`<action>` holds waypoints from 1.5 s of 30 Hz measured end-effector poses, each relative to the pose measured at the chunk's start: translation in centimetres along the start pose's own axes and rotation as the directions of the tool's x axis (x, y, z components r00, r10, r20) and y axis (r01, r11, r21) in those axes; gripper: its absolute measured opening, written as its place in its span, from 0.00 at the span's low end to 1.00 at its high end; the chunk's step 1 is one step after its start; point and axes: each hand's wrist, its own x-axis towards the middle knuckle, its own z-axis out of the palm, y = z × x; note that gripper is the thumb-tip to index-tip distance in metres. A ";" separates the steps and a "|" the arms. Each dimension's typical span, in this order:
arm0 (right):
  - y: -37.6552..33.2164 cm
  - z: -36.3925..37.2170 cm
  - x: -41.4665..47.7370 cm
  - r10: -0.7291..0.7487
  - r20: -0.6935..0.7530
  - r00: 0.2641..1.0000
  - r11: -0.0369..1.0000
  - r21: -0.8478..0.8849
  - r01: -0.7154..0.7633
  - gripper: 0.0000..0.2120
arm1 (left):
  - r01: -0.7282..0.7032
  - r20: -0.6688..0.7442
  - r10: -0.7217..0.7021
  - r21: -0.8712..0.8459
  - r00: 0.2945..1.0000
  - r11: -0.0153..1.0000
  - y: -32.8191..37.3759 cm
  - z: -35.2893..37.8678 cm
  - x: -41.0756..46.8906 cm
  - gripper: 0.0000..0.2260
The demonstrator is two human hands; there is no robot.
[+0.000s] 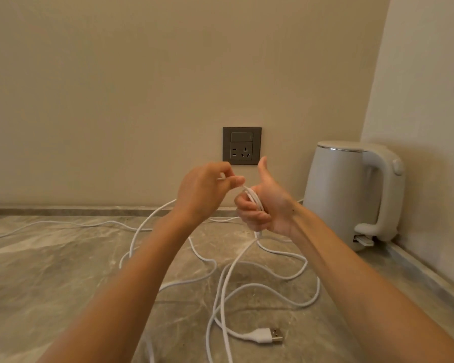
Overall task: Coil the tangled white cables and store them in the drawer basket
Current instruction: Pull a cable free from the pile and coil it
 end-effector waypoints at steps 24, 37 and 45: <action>-0.9 -0.7 -0.4 -0.276 -0.403 0.873 0.582 0.652 0.485 0.32 | 0.069 0.745 -0.066 0.027 0.663 0.997 1.9 3.4 -2.0 0.16; 0.9 -0.8 0.6 -0.240 -0.433 0.869 0.944 -0.314 0.105 0.41 | -0.017 0.501 -0.025 0.080 0.865 0.997 1.6 0.2 -0.4 0.11; 0.8 -0.7 0.5 -0.026 -0.161 0.987 0.965 -0.261 -0.018 0.43 | -0.007 0.146 0.002 0.036 0.989 0.999 0.8 -0.3 -0.1 0.11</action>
